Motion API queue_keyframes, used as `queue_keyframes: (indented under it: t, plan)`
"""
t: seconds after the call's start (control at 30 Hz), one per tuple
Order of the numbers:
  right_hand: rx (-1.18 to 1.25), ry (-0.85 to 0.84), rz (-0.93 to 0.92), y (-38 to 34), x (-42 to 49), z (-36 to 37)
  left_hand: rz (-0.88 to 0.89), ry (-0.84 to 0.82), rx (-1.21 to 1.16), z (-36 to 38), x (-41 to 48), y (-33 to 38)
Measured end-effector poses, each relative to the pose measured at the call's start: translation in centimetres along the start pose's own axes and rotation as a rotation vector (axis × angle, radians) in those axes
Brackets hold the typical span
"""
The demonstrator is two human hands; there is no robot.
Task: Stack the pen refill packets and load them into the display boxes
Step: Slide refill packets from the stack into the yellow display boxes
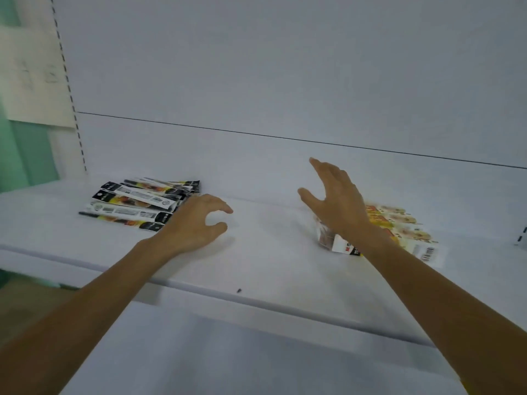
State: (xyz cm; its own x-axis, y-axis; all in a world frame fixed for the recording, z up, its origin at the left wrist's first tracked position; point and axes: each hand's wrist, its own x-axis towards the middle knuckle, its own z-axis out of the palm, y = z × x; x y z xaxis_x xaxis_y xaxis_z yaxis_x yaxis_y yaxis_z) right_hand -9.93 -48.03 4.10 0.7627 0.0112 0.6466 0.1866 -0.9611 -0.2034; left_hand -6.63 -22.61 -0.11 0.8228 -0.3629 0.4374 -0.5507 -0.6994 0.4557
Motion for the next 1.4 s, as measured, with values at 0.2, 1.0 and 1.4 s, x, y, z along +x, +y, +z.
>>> queue_keyframes:
  t: [0.2,1.0,1.4]
  plan:
    - [0.118,-0.005,-0.064,-8.8,4.2,6.4,-0.128,0.138,-0.026,-6.2,-1.8,-9.5]
    - [-0.003,-0.428,-0.022,-24.3,8.1,18.2,-0.117,0.017,-0.029,-12.0,2.4,-26.9]
    - [0.095,-0.325,0.107,-24.2,8.6,17.5,-0.084,0.117,-0.195,-13.8,2.8,-26.7]
